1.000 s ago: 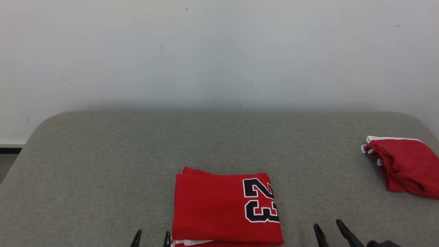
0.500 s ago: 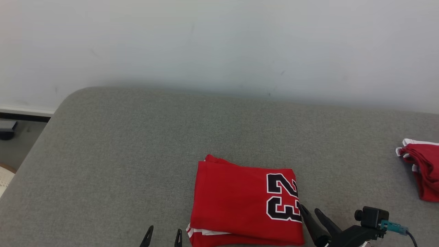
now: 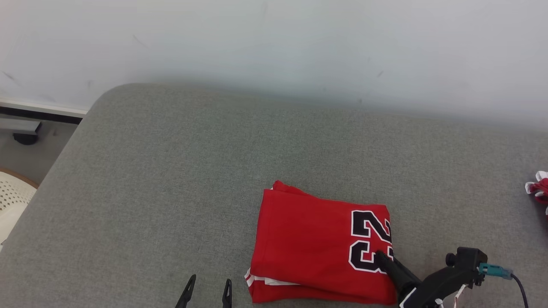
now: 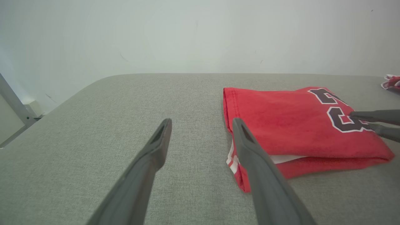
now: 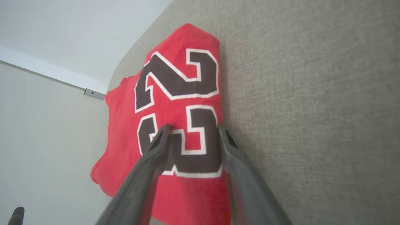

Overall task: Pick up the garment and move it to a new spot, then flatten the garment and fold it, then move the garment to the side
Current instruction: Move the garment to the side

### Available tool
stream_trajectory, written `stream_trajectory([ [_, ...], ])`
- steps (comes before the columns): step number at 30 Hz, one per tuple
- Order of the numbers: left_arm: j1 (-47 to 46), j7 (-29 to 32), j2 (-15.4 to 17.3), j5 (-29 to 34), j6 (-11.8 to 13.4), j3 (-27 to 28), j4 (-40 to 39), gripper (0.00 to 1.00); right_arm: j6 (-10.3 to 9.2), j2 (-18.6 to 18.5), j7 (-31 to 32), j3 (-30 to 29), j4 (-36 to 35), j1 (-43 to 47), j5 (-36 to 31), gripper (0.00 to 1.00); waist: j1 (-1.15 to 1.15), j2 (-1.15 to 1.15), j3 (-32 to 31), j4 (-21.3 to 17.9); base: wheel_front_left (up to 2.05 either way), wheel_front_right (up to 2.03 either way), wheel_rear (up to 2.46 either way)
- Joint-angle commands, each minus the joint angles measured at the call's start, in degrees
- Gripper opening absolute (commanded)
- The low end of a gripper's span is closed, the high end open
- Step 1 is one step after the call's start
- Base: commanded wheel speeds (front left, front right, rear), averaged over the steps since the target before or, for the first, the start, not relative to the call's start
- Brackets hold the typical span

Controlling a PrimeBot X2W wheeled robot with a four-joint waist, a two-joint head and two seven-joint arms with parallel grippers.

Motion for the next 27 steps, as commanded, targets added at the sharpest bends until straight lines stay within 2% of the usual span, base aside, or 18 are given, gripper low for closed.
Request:
stream_trajectory([
  [1,-1.01,-0.12,-0.19,0.42,0.13,0.03,-0.11,1.0,-0.1,-0.63,-1.12,0.76,-0.79,-0.91,0.32,0.0,-0.01,-0.01,0.34,-0.09,0.0,0.0,0.0],
  [9,-1.05,-0.12,-0.21,0.6,0.27,0.1,-1.08,1.0,-0.1,-3.49,-5.36,3.48,-3.82,-3.4,-1.07,0.0,-0.01,-0.01,1.44,-2.87,0.0,0.0,0.0],
  [16,-3.23,-0.12,-0.22,0.95,0.32,-0.58,-2.38,1.0,-0.1,-9.54,-8.13,7.0,-6.24,-8.8,-3.74,0.0,-0.01,-0.01,4.64,-9.5,0.0,0.0,0.0],
  [27,-9.42,-0.12,0.35,2.96,-0.32,-0.94,-3.11,1.0,-0.1,-18.87,-10.41,10.02,-10.04,-20.06,-5.64,0.0,-0.01,-0.01,13.06,-20.6,0.0,0.0,0.0],
])
